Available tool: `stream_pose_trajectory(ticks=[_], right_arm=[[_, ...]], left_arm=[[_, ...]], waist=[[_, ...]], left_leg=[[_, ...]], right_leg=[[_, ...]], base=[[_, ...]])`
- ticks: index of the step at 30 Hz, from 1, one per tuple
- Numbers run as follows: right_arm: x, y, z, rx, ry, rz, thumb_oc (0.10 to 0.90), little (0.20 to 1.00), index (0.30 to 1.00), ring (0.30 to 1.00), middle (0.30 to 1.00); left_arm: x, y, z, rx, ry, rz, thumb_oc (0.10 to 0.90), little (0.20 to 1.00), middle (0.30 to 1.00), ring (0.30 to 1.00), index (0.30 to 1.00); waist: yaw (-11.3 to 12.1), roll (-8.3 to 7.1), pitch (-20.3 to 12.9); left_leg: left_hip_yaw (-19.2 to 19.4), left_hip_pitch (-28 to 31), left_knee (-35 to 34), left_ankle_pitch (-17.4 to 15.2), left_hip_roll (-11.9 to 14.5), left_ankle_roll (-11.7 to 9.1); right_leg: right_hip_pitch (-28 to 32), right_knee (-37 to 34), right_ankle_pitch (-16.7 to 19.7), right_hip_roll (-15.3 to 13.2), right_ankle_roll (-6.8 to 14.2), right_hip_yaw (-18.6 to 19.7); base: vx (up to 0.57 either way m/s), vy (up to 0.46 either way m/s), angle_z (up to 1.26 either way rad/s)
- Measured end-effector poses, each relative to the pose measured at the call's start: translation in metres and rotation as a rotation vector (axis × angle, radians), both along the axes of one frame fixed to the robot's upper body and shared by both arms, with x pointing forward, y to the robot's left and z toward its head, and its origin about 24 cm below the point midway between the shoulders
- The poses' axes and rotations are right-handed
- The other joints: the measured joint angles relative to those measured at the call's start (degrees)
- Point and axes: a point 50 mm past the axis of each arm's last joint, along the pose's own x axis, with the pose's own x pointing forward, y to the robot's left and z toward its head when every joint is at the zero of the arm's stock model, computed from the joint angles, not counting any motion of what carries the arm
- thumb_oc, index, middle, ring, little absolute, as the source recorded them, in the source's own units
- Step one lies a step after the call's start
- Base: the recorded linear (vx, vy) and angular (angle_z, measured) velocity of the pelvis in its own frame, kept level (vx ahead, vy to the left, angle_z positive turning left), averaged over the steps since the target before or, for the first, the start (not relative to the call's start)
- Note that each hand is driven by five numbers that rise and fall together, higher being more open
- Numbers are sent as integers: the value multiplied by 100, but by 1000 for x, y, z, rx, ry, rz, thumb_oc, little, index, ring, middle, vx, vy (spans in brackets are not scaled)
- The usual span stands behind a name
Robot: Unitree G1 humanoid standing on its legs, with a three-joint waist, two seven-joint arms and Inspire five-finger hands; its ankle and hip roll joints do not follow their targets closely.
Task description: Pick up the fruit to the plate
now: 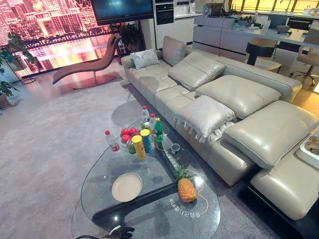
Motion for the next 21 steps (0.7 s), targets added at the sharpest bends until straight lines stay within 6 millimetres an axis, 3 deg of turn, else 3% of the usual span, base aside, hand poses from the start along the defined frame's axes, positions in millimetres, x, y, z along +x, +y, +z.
stream_pose_trajectory(ticks=[21], right_arm=[[0,0,0,0,1,0,800,900,900,900,900]], left_arm=[[0,0,0,-2,1,-1,800,900,900,900,900]], waist=[[4,-19,12]], left_leg=[[5,-1,0,4,1,-9]], right_leg=[[-2,0,1,0,1,1]], base=[[11,-8,-1]])
